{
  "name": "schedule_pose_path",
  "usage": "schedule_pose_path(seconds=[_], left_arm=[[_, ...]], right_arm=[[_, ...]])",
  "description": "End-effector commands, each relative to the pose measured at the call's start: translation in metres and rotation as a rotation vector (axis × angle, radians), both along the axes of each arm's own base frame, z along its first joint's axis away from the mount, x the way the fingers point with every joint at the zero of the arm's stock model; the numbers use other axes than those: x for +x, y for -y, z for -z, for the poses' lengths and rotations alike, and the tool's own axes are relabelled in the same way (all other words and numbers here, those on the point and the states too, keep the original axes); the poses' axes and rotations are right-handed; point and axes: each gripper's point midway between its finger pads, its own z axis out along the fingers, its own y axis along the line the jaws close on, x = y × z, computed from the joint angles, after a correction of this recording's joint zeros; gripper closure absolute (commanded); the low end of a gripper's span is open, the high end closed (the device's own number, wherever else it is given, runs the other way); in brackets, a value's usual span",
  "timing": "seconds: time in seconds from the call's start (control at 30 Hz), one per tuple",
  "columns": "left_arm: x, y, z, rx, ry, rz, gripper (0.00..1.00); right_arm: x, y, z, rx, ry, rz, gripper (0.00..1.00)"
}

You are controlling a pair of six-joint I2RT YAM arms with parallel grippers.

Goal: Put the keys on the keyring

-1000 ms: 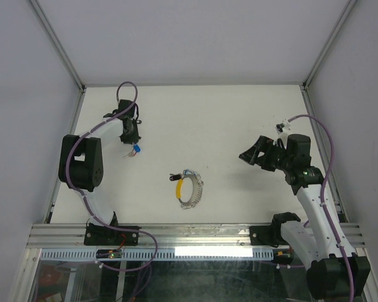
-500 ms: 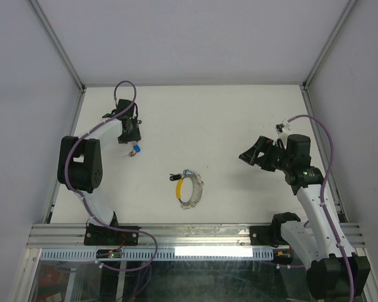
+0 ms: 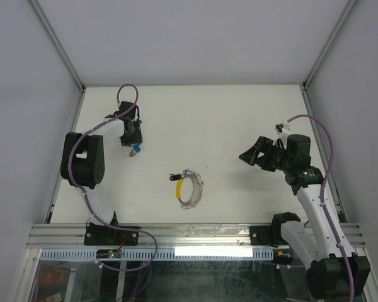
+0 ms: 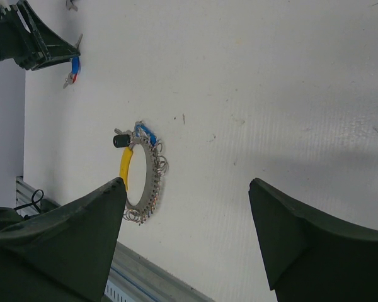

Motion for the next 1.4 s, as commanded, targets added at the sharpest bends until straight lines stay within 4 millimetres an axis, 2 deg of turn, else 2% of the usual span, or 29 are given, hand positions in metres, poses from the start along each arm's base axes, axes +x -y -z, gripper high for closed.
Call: schedule_pose_path(seconds=[0.0, 0.33, 0.53, 0.7, 1.03, 1.37], left_arm=[[0.017, 0.009, -0.007, -0.050, 0.051, 0.020, 0.60], [0.012, 0.020, -0.002, -0.068, 0.036, 0.048, 0.68], [0.011, 0.044, 0.000, -0.064, 0.034, 0.104, 0.73], [0.011, 0.071, 0.002, -0.056, 0.037, 0.163, 0.76], [0.001, 0.154, 0.003, -0.081, 0.038, 0.312, 0.80], [-0.003, 0.218, -0.015, -0.103, 0.078, 0.420, 1.00]], right_arm=[[0.002, -0.002, -0.012, 0.009, 0.044, -0.023, 0.19], [0.002, -0.002, -0.011, 0.008, 0.042, -0.024, 0.18], [0.002, -0.002, -0.012, 0.007, 0.041, -0.023, 0.18], [0.001, -0.002, -0.011, 0.004, 0.041, -0.024, 0.18], [0.001, -0.001, -0.012, 0.003, 0.042, -0.023, 0.18], [-0.002, 0.000, -0.013, -0.002, 0.044, -0.018, 0.18]])
